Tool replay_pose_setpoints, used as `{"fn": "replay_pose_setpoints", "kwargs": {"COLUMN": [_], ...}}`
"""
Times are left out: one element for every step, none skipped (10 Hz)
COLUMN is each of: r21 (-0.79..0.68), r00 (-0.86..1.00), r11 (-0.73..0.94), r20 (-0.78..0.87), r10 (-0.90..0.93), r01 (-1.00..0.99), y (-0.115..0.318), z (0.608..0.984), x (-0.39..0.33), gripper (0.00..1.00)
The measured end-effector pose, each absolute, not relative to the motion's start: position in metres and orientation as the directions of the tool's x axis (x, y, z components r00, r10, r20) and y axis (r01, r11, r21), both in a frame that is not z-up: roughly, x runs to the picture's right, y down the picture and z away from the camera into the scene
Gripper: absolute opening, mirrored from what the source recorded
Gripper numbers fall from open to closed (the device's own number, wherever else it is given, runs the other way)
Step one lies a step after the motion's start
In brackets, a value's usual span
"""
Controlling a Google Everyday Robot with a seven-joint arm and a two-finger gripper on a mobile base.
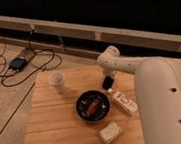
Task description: Place the eraser on the white sponge
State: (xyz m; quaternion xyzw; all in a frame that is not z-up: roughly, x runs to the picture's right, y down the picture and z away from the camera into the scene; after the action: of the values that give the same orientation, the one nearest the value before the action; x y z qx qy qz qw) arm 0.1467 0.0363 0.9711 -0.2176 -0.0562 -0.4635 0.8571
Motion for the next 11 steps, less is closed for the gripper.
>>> {"fn": "replay_pose_setpoints", "kwargs": {"r21": [-0.330,-0.342,-0.352,-0.359,-0.375,-0.386,-0.398,-0.412,-0.437,-0.461,-0.482], "r00": [0.572,0.586,0.607,0.614,0.626,0.639,0.650,0.662,0.681,0.701,0.718], "r11": [0.480,0.491,0.509,0.514,0.519,0.527,0.533,0.537,0.543,0.548,0.553], "r20": [0.296,0.288,0.278,0.274,0.270,0.267,0.267,0.269,0.277,0.282,0.284], "r10": [-0.765,-0.757,-0.745,-0.740,-0.732,-0.722,-0.711,-0.700,-0.678,-0.656,-0.636], "r01": [0.813,0.802,0.786,0.779,0.768,0.757,0.747,0.736,0.718,0.698,0.680], "y": [0.033,0.029,0.020,0.017,0.015,0.016,0.019,0.024,0.034,0.044,0.053], "z": [0.966,0.961,0.951,0.945,0.933,0.921,0.911,0.902,0.887,0.875,0.865], "x": [0.150,0.156,0.160,0.162,0.162,0.158,0.153,0.145,0.133,0.123,0.116], "gripper": [0.00,0.00,0.00,0.00,0.00,0.00,0.00,0.00,0.00,0.00,0.00]}}
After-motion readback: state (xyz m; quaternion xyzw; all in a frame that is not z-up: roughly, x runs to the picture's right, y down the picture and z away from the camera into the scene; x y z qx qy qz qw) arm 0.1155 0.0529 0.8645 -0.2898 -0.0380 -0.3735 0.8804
